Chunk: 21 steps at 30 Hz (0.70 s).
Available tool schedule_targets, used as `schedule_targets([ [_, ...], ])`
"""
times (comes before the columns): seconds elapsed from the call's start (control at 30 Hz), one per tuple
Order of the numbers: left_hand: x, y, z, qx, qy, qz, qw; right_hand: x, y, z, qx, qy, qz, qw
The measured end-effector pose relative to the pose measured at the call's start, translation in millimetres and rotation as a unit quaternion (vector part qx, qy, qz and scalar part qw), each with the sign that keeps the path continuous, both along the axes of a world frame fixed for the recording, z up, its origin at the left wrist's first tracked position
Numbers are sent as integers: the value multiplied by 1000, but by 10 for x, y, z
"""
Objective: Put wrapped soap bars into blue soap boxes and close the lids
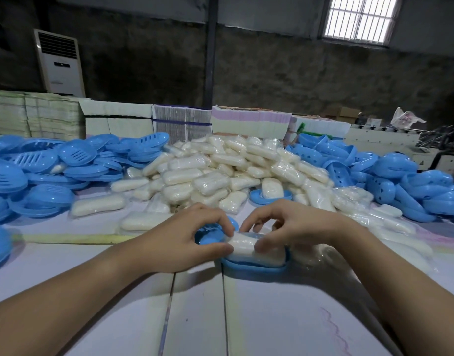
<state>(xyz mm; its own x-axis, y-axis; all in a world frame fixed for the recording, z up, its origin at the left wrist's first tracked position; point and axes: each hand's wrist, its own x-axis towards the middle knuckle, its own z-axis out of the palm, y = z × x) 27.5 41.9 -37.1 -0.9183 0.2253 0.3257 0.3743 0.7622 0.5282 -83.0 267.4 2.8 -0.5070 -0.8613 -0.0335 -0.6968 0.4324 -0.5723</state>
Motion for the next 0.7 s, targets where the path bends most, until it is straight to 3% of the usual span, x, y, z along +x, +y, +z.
schedule_targets([
  [0.3, 9, 64, 11, 14, 19, 31, 999, -106, 10, -2, 14, 10, -3, 1000],
  [0.43, 10, 89, -2, 2, 26, 30, 999, -482, 194, 23, -70, 170, -190, 965],
  [0.57, -7, 99, 2, 12, 23, 30, 999, -734, 63, -183, 116, 252, -241, 930],
  [0.7, 7, 91, 7, 12, 23, 30, 999, -841, -172, -248, 142, 330, -261, 896],
])
